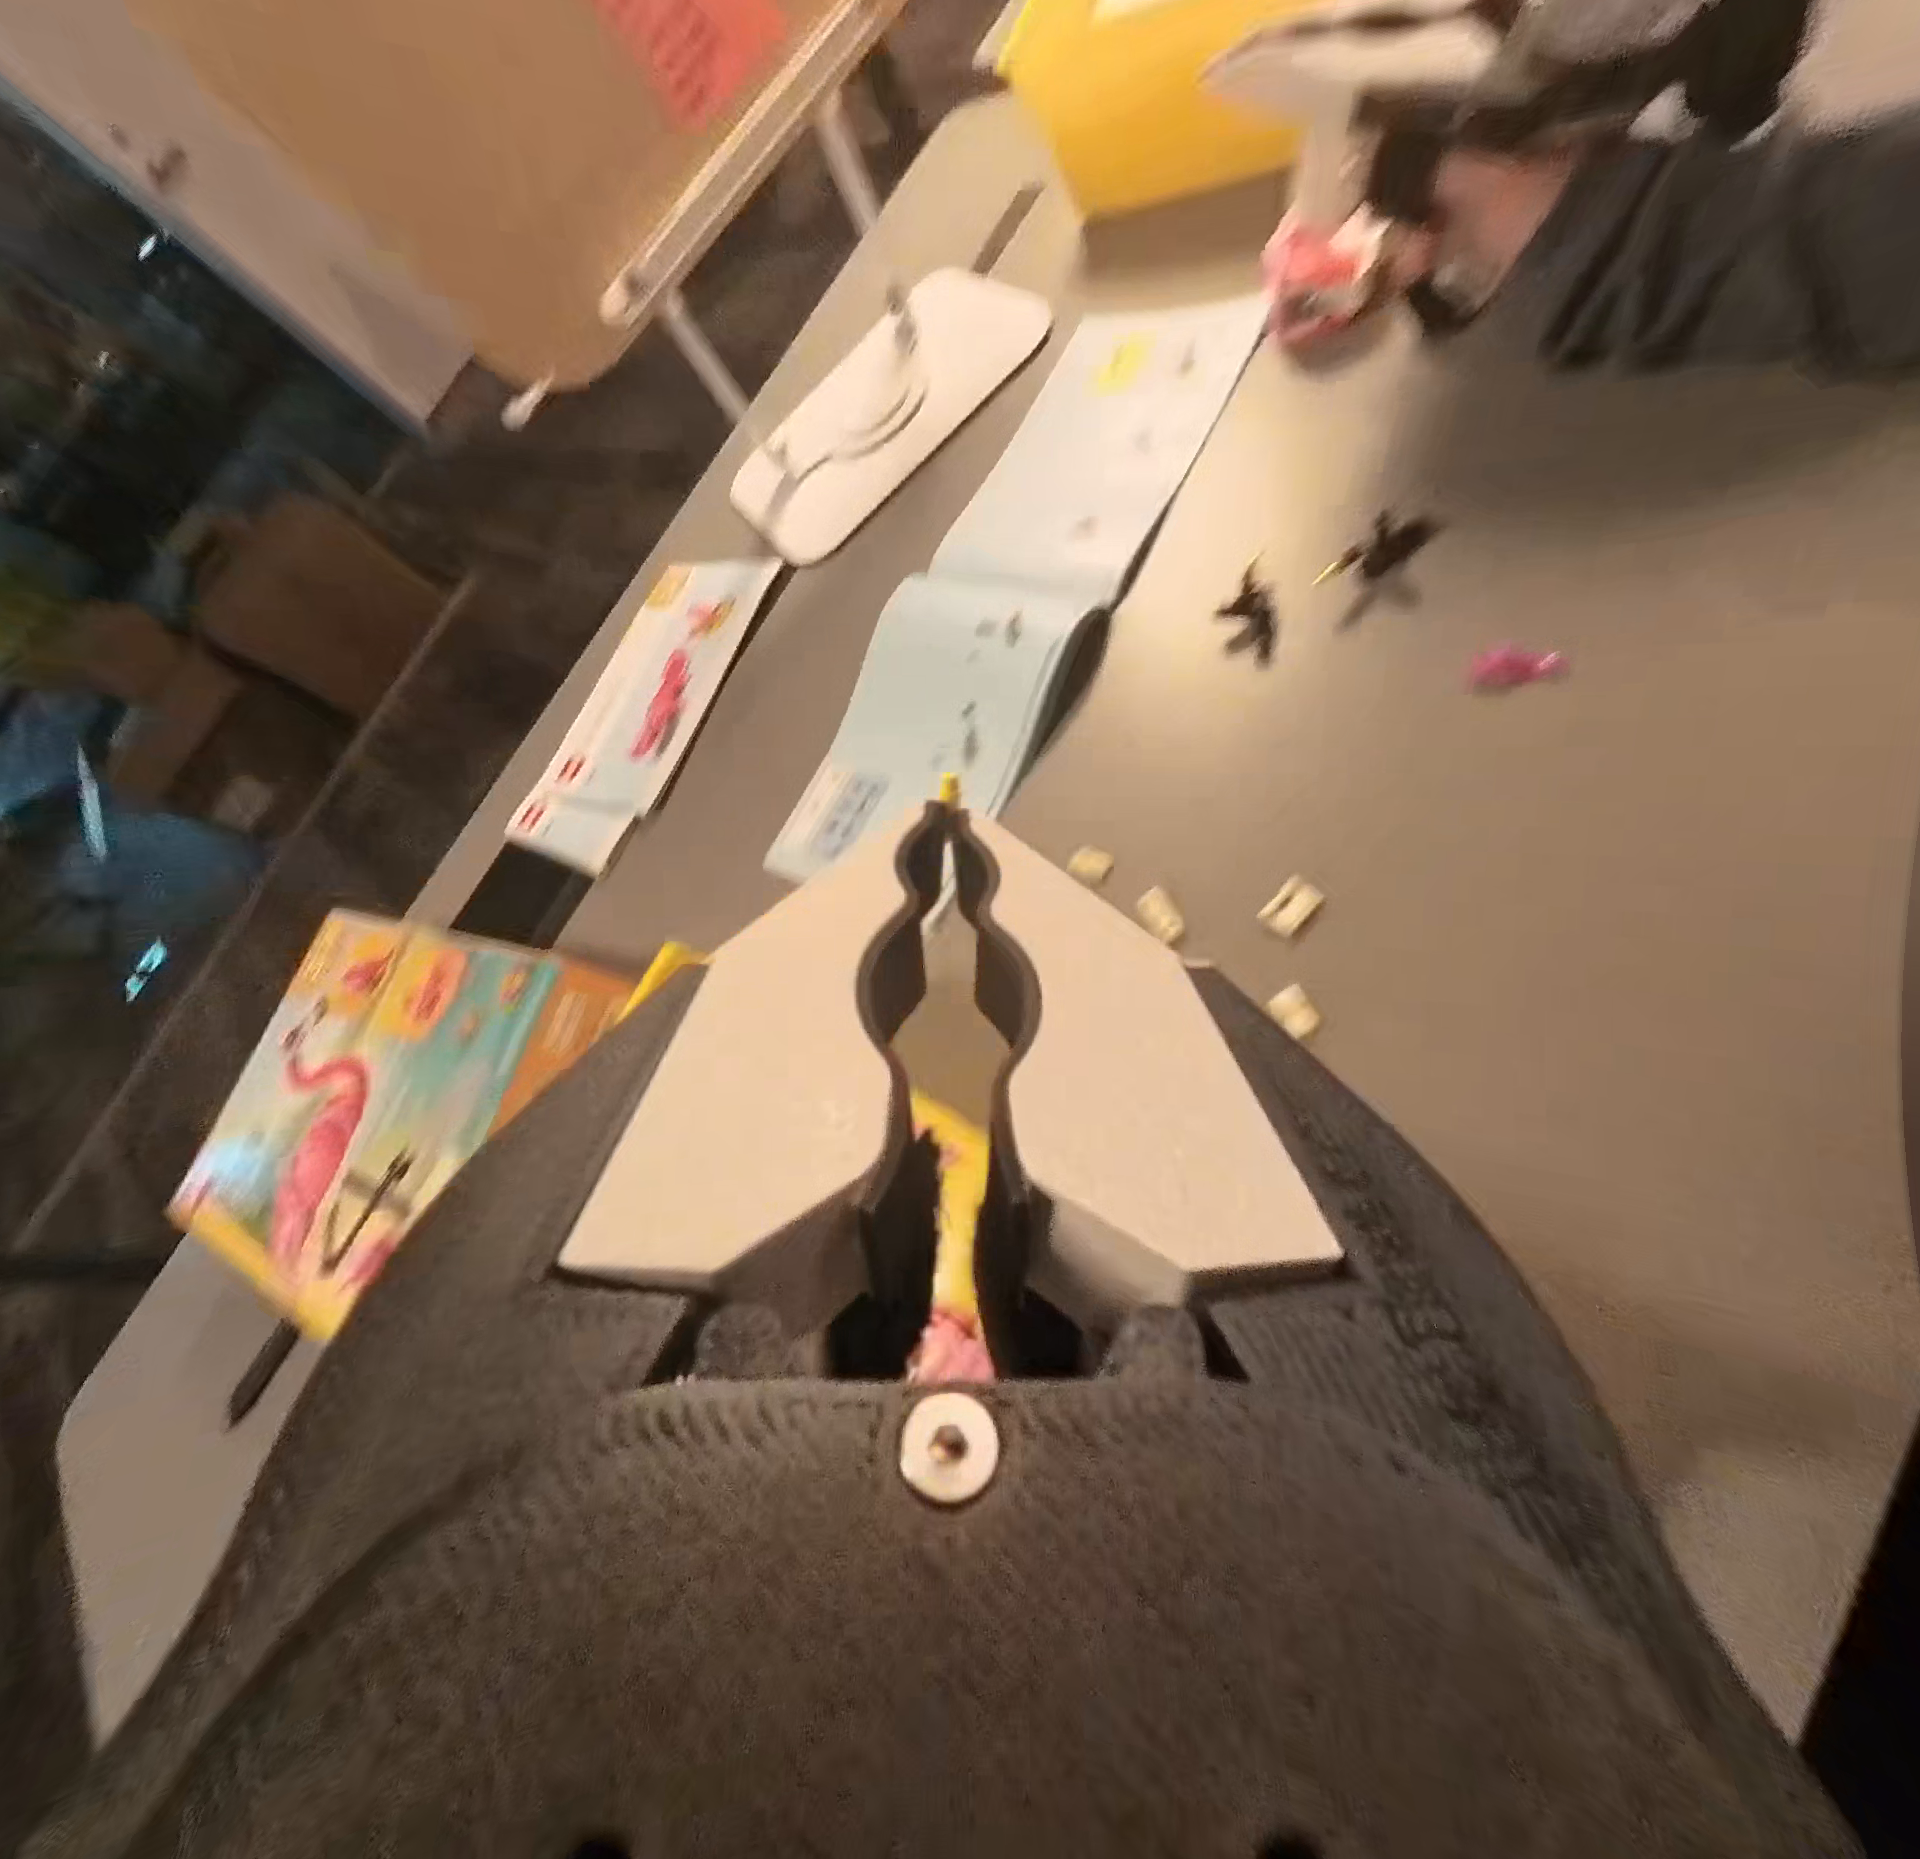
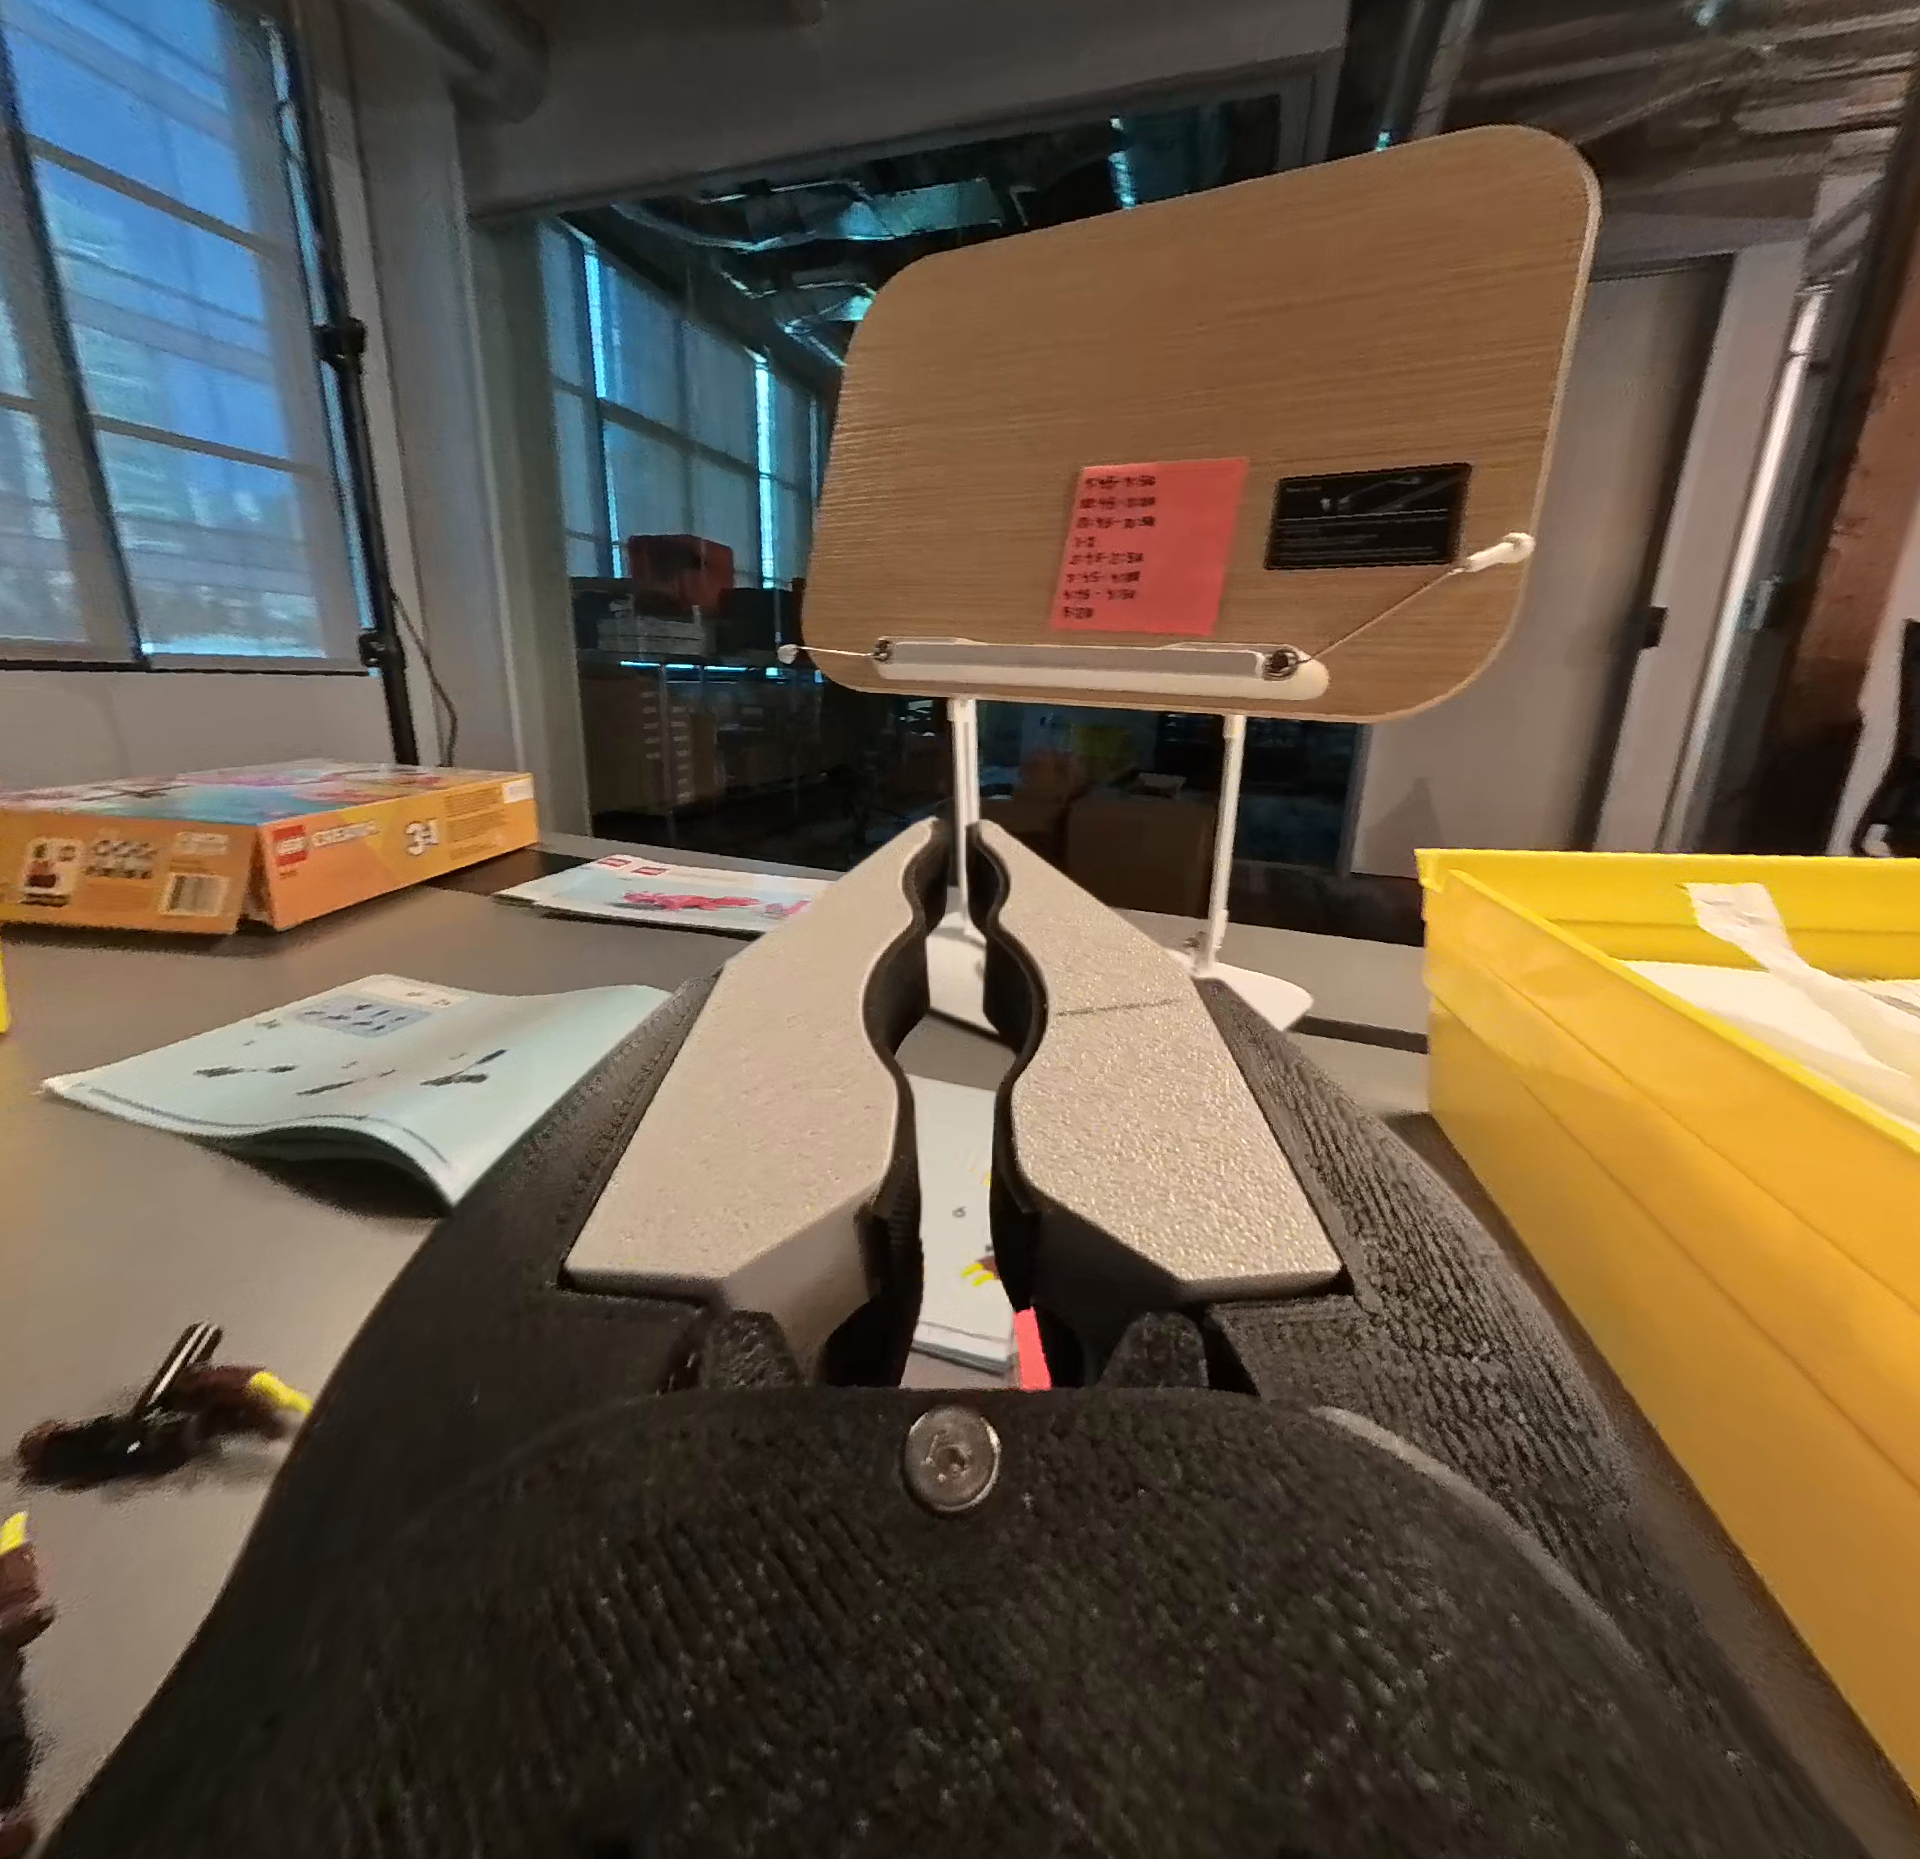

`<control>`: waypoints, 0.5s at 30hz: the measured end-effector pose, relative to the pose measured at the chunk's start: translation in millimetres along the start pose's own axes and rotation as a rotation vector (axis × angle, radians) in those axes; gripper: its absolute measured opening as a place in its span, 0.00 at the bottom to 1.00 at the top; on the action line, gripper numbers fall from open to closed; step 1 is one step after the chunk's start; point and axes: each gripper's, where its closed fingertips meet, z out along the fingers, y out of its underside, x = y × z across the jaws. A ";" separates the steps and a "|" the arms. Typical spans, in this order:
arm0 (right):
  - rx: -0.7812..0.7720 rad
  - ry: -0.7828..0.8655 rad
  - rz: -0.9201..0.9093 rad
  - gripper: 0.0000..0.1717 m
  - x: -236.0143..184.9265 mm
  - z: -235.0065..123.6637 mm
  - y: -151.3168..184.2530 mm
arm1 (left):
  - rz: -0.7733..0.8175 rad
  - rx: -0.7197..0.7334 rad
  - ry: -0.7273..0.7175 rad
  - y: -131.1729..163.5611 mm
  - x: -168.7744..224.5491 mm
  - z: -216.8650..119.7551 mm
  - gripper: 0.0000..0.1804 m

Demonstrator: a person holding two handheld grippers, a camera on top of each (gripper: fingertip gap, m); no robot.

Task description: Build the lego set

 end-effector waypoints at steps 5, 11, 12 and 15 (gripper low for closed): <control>-0.045 -0.169 0.066 0.02 -24.4 0.2 2.5 | -0.056 0.153 0.077 -46.7 61.7 56.2 0.00; -0.130 -0.744 0.256 0.01 -106.5 -29.0 -17.5 | -0.021 0.225 0.134 -42.0 109.1 133.3 0.00; -0.160 -0.866 0.289 0.02 -122.8 -39.3 -19.7 | -0.018 0.221 0.141 -37.1 112.1 143.0 0.00; -0.314 -1.145 0.367 0.02 -161.3 -69.5 -13.7 | -0.053 0.232 0.267 -26.4 130.0 158.4 0.00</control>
